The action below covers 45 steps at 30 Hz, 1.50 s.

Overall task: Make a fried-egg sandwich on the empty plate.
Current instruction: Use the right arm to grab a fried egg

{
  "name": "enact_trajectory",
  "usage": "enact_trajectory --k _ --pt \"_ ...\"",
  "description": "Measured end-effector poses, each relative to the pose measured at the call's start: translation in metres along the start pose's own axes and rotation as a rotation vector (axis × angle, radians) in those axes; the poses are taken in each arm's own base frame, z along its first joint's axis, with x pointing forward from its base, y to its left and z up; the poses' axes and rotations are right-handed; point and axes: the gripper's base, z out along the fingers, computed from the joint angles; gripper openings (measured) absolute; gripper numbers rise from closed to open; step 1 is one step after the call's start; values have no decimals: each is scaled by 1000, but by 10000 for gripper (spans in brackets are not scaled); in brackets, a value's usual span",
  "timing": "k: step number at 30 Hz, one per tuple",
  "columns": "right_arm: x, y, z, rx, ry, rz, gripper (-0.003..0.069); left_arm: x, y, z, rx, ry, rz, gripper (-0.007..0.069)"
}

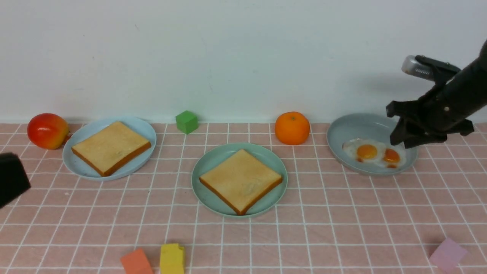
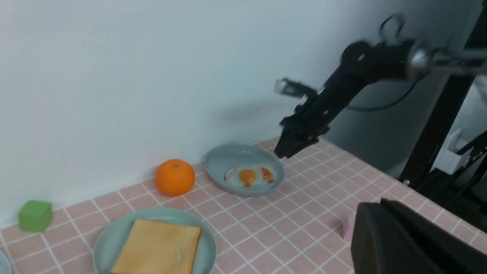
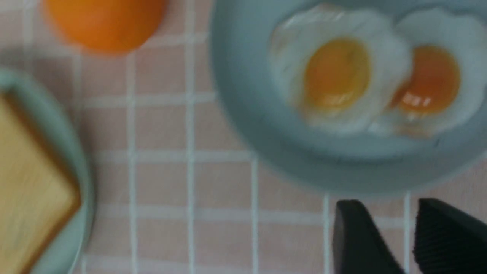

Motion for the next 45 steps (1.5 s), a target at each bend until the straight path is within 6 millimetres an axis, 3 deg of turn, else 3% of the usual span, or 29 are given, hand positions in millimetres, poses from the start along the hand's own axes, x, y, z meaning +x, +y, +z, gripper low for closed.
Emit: enact_trajectory --k 4,8,18,30,45 --pt "-14 -13 23 7 -3 42 344 1 0 5 -1 13 -4 -13" --pt "-26 -19 46 -1 -6 62 351 3 0 13 0 43 -21 -13" --pt "-36 -24 73 -25 -10 87 351 5 0 22 5 70 -46 -13" --pt "-37 -25 83 -54 -22 78 339 4 0 22 4 65 -45 -13" --pt "-36 -25 87 -71 -17 71 157 4 0 22 4 64 -45 -13"
